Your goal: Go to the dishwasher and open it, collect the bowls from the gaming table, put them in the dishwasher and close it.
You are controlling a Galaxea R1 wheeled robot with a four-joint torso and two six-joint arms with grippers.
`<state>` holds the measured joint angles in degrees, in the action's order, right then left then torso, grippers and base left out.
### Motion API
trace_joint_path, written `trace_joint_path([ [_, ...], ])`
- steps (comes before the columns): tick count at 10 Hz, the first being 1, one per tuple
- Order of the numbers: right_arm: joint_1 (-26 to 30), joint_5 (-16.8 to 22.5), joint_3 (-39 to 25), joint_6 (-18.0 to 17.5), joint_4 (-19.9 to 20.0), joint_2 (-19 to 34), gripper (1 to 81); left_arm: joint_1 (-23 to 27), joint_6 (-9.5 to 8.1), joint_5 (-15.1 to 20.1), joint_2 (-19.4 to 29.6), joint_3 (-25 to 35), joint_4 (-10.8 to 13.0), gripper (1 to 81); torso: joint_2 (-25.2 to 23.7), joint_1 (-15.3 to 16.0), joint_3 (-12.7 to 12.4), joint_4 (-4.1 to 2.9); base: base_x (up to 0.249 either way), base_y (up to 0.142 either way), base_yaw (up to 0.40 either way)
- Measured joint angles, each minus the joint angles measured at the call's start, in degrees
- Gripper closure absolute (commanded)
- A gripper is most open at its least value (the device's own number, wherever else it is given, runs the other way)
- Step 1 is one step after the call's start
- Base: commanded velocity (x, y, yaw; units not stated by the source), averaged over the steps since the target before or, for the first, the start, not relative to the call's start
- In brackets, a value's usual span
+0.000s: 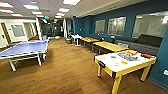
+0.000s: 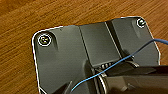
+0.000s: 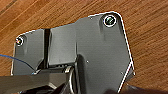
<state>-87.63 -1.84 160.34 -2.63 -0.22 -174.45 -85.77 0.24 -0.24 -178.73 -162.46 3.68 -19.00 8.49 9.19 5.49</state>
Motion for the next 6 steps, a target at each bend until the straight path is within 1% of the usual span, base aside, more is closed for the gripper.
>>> trace_joint_path([
  [6,0.04,-0.02,0.0,0.0,0.0,0.0,1.0,0.0,0.0,0.02,0.0,-0.05,0.37,1.0,0.0,0.0,0.0,0.0,0.0,0.0,-0.348],
])
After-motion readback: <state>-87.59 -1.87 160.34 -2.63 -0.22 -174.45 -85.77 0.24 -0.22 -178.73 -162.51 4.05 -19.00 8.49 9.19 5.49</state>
